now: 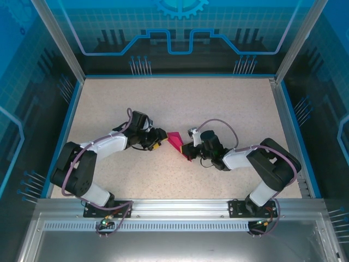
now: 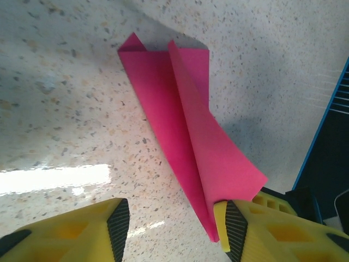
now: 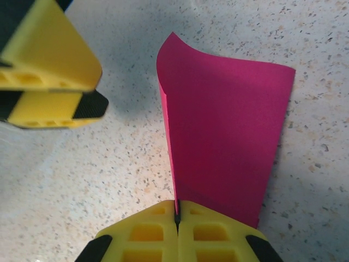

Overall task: Fold a paper plane with a square sheet of paper (pick it up from the middle)
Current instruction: Fold the wing for the fifth time at the center of the table.

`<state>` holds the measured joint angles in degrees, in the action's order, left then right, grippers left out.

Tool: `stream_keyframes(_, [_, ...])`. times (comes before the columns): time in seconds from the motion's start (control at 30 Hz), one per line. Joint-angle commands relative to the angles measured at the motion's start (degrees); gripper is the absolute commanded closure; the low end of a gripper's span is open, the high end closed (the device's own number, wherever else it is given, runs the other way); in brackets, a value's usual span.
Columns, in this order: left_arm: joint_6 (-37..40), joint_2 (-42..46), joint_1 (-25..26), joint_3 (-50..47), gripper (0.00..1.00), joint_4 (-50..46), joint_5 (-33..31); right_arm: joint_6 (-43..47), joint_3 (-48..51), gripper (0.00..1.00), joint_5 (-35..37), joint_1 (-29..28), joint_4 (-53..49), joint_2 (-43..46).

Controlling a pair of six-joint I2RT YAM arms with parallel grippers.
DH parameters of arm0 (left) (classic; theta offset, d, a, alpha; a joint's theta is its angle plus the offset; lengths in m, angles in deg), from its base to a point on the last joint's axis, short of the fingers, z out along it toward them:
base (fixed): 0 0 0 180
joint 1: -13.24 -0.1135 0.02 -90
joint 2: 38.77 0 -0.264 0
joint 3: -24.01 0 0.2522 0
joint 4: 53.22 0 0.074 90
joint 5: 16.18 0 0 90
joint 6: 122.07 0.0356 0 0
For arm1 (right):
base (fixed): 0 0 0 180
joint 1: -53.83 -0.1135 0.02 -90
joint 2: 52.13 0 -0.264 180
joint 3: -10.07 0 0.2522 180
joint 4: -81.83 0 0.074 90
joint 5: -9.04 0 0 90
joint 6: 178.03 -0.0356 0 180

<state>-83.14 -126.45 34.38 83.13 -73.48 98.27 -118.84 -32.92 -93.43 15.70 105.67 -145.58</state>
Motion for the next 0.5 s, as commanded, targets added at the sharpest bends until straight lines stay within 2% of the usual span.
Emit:
stream_keyframes(0.0, [-0.41,0.19,1.62,-1.24,0.5,5.02,2.61,-6.18,0.67,0.96,-3.72,1.37,2.63,-1.42])
stream_keyframes(0.23, [-1.0,-2.48,3.28,-2.29,0.54,8.82,3.32,-12.28,-0.13,0.98,-7.03,3.21,2.72,-4.47])
stream_keyframes(0.47, [-0.91,-3.94,4.09,-2.06,0.55,9.66,3.57,-15.74,-3.18,0.99,-10.42,4.44,-1.48,-6.17])
